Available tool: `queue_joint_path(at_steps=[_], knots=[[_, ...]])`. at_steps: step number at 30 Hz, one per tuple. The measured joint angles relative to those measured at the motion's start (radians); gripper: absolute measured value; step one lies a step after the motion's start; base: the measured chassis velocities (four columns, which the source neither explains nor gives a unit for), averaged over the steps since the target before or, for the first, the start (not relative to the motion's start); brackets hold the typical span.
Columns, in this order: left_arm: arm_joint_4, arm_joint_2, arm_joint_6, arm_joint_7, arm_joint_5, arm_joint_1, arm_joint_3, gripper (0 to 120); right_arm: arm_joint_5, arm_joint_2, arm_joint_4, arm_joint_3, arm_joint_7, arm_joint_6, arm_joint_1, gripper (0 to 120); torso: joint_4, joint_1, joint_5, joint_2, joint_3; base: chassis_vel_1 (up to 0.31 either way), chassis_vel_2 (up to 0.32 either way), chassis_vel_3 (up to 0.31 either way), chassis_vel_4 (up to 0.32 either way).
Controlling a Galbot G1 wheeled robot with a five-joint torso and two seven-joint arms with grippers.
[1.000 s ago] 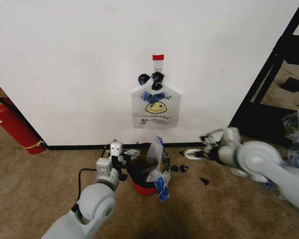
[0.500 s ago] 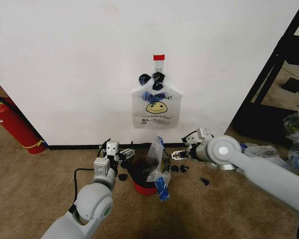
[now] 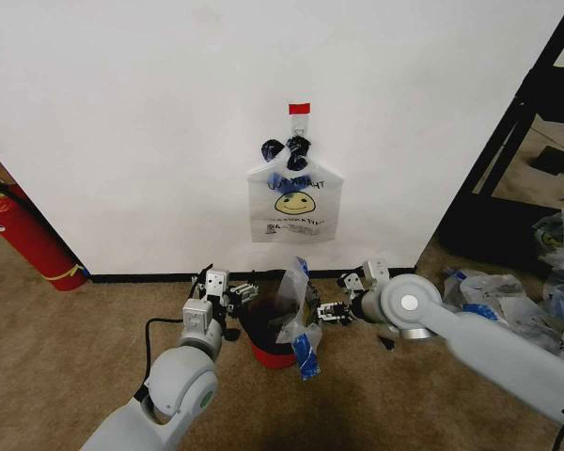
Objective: Pick up the garbage bag from the wall and place it over the trash bin.
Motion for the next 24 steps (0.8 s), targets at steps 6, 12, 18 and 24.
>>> queue_joint_path(at_steps=[6,12,18,24], knots=[[0.001,0.012,0.0,0.0,-0.001,0.003,-0.007,100,-0.016,0.024,-0.03,-0.016,0.008,0.0,-0.006,100,0.0,0.0,0.0,0.0,0.0,0.0,0.0,0.0,0.0],[0.001,0.019,0.001,-0.001,-0.002,0.004,-0.005,100,-0.035,0.046,-0.054,-0.003,0.01,0.0,-0.031,100,-0.0001,0.0,0.0,0.0,0.0,0.0,0.0,0.0,0.0],[0.001,0.021,0.003,-0.001,-0.001,0.001,0.007,100,-0.059,0.088,-0.084,0.012,0.009,0.001,-0.047,99,0.0,0.0,0.0001,0.0,0.0,0.0,0.0,0.0,0.0],[-0.002,0.029,0.004,-0.001,-0.001,0.0,0.009,100,-0.08,0.124,-0.118,0.011,0.009,0.001,-0.054,91,-0.0001,0.0,0.0002,0.0,0.0,0.0,0.0,0.0,0.0]])
